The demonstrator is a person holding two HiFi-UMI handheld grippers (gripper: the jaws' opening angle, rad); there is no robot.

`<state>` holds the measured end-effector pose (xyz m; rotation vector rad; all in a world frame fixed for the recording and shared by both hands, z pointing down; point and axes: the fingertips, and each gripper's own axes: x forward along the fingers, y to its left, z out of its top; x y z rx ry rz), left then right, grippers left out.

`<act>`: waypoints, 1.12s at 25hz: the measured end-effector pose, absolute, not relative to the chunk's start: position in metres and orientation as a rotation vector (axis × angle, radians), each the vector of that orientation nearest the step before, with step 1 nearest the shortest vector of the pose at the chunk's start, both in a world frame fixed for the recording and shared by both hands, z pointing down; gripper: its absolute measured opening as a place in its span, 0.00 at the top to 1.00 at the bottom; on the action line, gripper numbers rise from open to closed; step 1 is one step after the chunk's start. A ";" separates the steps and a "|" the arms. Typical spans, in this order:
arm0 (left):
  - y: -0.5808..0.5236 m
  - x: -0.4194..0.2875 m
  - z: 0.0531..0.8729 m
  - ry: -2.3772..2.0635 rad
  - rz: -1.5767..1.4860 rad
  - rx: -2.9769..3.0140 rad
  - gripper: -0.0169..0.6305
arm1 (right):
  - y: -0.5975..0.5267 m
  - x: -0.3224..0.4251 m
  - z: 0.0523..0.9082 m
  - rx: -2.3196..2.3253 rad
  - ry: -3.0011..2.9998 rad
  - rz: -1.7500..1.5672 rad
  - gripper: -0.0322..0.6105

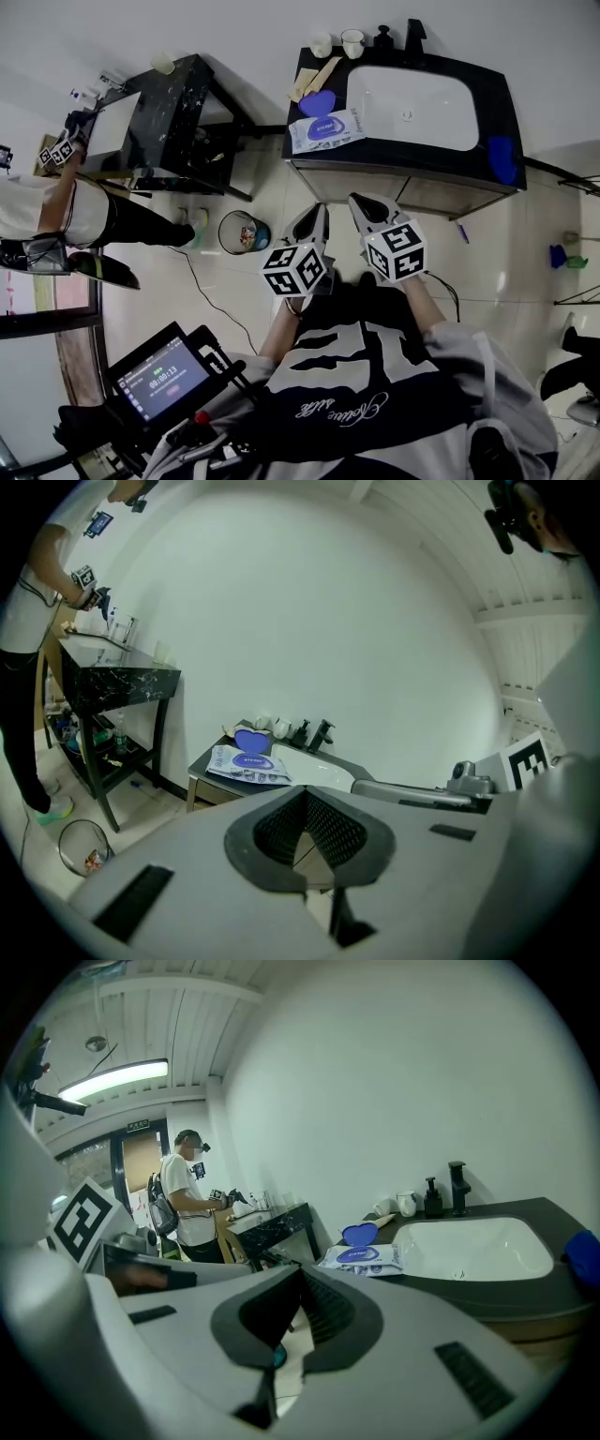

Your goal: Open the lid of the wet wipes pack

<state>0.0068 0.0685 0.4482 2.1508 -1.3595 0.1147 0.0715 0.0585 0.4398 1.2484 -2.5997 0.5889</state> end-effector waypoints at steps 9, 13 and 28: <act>0.067 0.001 0.453 -1.334 0.175 2.214 0.98 | 0.058 0.060 0.434 1.280 -2.582 0.551 0.95; 0.067 0.001 0.449 -1.319 0.176 2.241 0.98 | 0.059 0.054 0.433 1.272 -2.578 0.546 0.95; 0.058 -0.011 0.447 -1.308 0.157 2.242 0.98 | 0.049 0.041 0.433 1.275 -2.562 0.540 0.95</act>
